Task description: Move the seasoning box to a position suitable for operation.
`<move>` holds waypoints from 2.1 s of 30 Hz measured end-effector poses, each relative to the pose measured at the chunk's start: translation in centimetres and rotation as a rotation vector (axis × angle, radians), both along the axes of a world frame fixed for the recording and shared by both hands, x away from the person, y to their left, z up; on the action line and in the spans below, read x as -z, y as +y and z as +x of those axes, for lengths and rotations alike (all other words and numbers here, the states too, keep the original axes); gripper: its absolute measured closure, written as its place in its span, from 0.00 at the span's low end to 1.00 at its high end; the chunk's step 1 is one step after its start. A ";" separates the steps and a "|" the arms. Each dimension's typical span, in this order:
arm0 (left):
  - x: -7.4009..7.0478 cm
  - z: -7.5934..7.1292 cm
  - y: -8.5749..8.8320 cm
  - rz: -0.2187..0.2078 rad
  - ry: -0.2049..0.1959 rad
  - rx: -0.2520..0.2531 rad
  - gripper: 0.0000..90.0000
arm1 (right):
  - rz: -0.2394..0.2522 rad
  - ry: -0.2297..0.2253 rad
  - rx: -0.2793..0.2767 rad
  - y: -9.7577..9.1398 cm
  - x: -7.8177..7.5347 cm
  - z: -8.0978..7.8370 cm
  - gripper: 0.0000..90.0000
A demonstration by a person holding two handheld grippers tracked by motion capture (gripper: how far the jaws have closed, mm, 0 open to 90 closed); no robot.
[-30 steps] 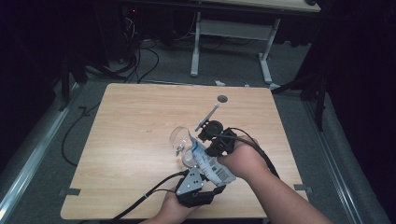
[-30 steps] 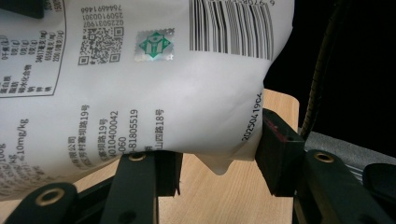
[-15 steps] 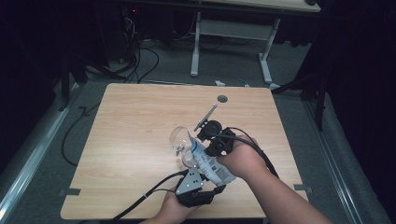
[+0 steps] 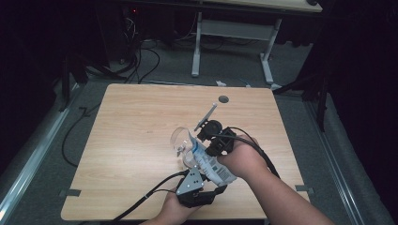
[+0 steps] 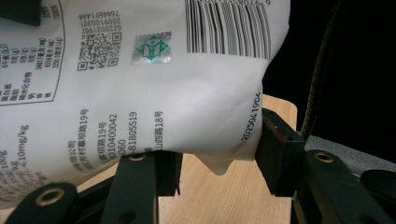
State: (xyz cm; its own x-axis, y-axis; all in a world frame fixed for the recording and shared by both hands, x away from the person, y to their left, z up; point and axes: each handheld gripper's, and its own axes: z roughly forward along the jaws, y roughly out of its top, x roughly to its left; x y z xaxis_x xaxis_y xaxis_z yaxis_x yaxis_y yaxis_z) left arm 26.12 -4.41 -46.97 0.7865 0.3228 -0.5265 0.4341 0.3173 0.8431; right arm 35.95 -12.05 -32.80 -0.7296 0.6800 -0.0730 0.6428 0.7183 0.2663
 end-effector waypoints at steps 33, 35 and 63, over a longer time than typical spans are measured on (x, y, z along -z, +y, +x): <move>0.0 0.0 0.0 0.001 -0.012 -0.001 0.62 | -0.001 0.011 -0.002 0.1 0.1 0.2 1.00; -0.1 0.0 0.0 0.001 -0.014 -0.001 0.62 | 0.000 0.012 -0.006 0.1 0.1 0.3 1.00; -0.5 -0.1 0.1 -0.007 -0.027 -0.007 0.63 | 0.001 0.011 -0.010 0.4 -0.1 0.3 1.00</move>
